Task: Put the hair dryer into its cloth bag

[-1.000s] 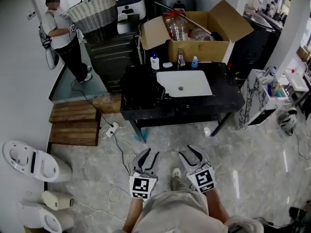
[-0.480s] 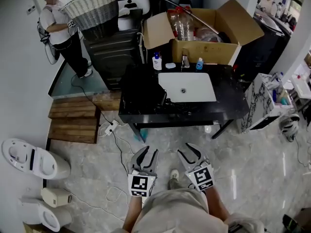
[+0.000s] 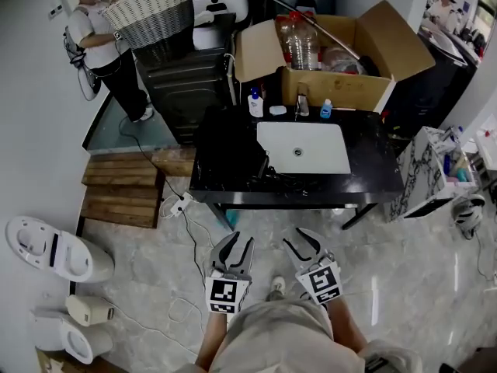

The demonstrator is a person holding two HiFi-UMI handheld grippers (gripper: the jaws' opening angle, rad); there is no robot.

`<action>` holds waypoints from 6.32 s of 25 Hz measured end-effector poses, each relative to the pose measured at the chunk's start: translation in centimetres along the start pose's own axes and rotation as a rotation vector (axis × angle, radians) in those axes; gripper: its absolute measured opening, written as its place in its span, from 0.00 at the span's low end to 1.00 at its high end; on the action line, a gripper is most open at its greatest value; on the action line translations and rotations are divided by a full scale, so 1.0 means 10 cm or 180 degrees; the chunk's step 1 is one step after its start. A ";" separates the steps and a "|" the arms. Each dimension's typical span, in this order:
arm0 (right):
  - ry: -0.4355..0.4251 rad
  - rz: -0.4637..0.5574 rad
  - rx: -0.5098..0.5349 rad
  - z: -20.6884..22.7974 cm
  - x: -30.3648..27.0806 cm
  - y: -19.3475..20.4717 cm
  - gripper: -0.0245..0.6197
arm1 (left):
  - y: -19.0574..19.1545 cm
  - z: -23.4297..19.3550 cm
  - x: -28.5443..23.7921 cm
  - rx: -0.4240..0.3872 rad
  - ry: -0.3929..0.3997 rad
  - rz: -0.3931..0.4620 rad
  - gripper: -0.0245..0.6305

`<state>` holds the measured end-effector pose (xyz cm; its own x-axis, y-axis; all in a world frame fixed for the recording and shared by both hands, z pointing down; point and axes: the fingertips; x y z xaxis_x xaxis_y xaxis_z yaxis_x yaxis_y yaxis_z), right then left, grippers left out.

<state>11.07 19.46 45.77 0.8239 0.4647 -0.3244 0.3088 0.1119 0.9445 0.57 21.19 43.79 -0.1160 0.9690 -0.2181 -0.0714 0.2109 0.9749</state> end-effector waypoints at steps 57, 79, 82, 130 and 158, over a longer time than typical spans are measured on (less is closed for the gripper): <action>0.0074 -0.0053 -0.0232 1.45 -1.41 -0.20 0.30 | -0.32 -0.79 -1.95 -0.0054 0.0094 -0.0029 0.23; 0.0268 -0.0333 -0.0255 1.66 -2.49 -0.44 0.30 | -0.32 -1.86 -2.73 0.0072 0.0311 -0.0055 0.23; 0.0311 -0.0373 -0.0281 1.68 -2.59 -0.44 0.30 | -0.27 -1.94 -2.82 0.0075 0.0370 -0.0085 0.23; -0.0687 -0.1607 0.0123 1.79 -2.44 1.06 0.34 | 0.47 -1.05 -3.19 -0.0097 0.0808 -0.0832 0.28; -0.1528 -0.2183 0.0884 1.83 -2.60 1.61 0.41 | 0.52 -1.00 -3.24 -0.0065 0.0174 -0.0977 0.28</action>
<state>3.38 -6.89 68.50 0.5061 -0.0527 -0.8608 0.8615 -0.0160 0.5075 -5.97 -10.37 55.46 -0.1389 0.8519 -0.5049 -0.1313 0.4895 0.8621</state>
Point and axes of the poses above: the fingertips, and each gripper's own axes: x backward along the fingers, z to its right, y out of its underside, and after that the axes turned 9 degrees about -y, right-handed
